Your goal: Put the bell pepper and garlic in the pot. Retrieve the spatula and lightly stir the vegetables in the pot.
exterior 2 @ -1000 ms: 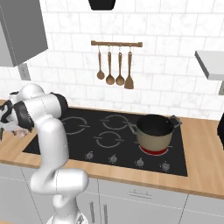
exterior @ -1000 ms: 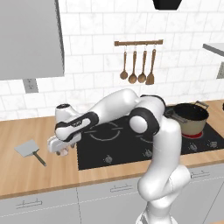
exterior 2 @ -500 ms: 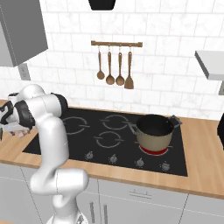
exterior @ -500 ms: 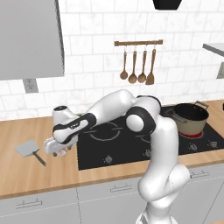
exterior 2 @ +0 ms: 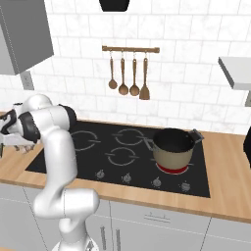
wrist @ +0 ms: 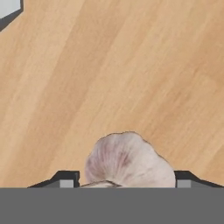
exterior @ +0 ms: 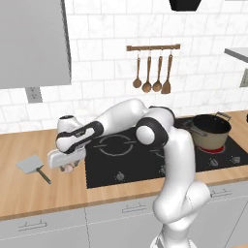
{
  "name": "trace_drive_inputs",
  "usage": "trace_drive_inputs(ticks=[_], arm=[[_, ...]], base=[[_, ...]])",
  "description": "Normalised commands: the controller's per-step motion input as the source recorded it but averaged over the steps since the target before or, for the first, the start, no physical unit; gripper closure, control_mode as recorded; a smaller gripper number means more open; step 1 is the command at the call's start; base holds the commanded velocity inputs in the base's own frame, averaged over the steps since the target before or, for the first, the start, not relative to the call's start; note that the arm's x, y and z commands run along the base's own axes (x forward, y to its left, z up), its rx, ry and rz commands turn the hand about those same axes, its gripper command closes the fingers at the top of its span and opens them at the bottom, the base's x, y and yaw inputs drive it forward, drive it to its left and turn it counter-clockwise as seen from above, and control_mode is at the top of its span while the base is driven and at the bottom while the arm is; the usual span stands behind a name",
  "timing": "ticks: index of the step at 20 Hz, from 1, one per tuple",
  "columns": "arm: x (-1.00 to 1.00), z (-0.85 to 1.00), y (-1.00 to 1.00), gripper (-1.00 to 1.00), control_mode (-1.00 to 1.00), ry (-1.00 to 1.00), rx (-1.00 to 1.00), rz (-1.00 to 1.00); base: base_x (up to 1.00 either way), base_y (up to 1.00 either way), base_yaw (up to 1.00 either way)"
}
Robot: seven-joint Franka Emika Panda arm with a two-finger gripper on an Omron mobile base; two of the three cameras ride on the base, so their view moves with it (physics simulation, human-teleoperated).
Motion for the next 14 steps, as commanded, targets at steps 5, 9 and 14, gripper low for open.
trace_drive_inputs(ticks=[5,9,14], arm=[[-0.01,-0.23,0.0,1.0,-1.0,0.02,-0.01,0.0],[-0.02,-0.04,-0.21,1.0,-1.0,-0.06,0.0,0.0],[-0.04,0.16,-0.57,1.0,-1.0,-0.04,0.0,-0.01]], base=[[0.0,0.0,0.0],[0.0,0.0,0.0],[0.0,0.0,0.0]])
